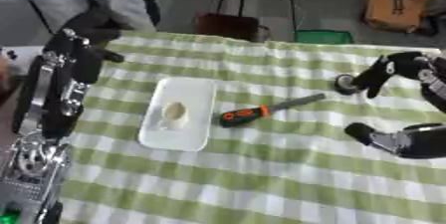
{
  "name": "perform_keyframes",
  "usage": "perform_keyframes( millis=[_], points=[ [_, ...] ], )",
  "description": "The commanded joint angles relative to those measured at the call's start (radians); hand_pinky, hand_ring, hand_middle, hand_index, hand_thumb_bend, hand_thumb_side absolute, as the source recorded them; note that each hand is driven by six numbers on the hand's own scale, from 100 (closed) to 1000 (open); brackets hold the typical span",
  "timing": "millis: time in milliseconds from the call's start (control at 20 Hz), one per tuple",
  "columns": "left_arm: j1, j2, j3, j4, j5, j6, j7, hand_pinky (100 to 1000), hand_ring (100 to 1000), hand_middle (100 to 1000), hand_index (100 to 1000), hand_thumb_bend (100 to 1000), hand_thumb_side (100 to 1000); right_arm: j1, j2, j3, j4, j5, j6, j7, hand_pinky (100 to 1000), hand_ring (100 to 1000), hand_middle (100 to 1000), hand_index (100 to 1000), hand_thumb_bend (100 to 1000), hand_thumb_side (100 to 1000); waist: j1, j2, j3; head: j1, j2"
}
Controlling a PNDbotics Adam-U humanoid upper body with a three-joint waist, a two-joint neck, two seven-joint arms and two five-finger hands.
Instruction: Pick up objects on the table and place them in the box.
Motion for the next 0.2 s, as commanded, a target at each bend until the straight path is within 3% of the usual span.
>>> perform_keyframes(
  millis=[50, 200],
  points=[
    [-0.006, 0.009, 0.004, -0.013, 0.003, -0.001, 0.002, 627, 773, 865, 842, 654, 773, -0.005, -0.011, -0.009, -0.023, 0.006, -0.003, 0.002, 635, 518, 556, 707, 536, 460, -0.003, -0.017, 0.002, 0.001, 0.007],
    [-0.007, 0.01, 0.005, -0.013, 0.003, -0.001, 0.004, 628, 775, 867, 842, 652, 775, -0.004, -0.01, -0.011, -0.023, 0.007, -0.003, -0.001, 634, 518, 556, 705, 538, 457, -0.006, -0.017, 0.003, 0.001, 0.007]
  ],
)
